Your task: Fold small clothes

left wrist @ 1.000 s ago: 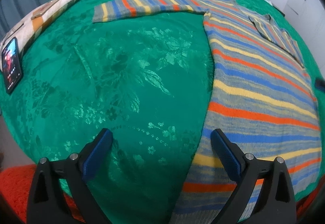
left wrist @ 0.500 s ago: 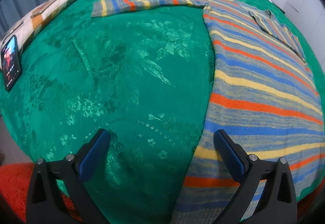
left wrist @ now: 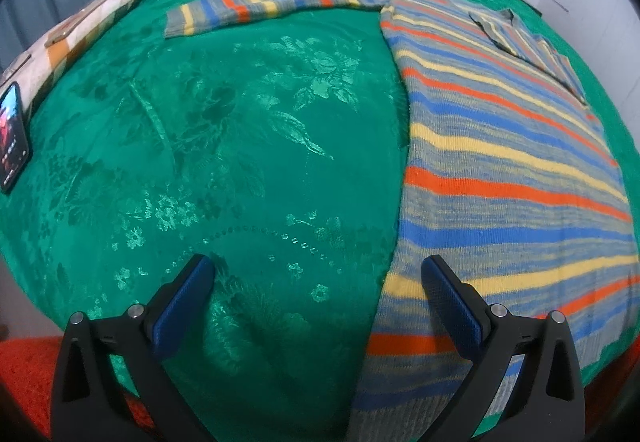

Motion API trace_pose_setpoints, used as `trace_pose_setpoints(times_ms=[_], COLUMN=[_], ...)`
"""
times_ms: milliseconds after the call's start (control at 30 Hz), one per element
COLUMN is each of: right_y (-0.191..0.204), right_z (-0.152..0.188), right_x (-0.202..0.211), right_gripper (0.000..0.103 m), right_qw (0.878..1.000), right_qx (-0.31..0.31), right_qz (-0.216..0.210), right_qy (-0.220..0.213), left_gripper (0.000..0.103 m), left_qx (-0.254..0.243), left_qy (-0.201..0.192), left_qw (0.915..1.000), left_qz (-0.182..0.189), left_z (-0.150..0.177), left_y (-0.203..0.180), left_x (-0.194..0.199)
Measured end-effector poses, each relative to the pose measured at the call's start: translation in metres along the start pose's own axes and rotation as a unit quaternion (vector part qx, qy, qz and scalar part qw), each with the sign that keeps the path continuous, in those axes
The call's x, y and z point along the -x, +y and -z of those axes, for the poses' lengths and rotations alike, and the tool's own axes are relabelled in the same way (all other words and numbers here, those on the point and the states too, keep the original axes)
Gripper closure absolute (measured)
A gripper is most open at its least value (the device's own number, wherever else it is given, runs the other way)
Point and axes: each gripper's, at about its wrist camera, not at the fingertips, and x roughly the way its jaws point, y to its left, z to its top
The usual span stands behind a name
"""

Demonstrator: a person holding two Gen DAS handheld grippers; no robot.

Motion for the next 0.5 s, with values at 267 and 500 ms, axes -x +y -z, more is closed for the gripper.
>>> trace_pose_setpoints(times_ms=[267,500], right_y=[0.01,0.015], right_z=[0.001,0.0], right_x=[0.001,0.0], right_gripper=[0.036,0.036], right_qw=[1.0,0.999], right_qx=[0.021,0.032], right_qz=[-0.003,-0.009], right_qy=[0.002,0.002], left_gripper=[0.001,0.001], left_qx=[0.029,0.055], left_qy=[-0.022,-0.05], left_qw=[0.9984,0.9961], left_qz=[0.043,0.047], left_z=[-0.004,-0.009], left_y=[0.011,0.02], left_x=[0.015,0.026])
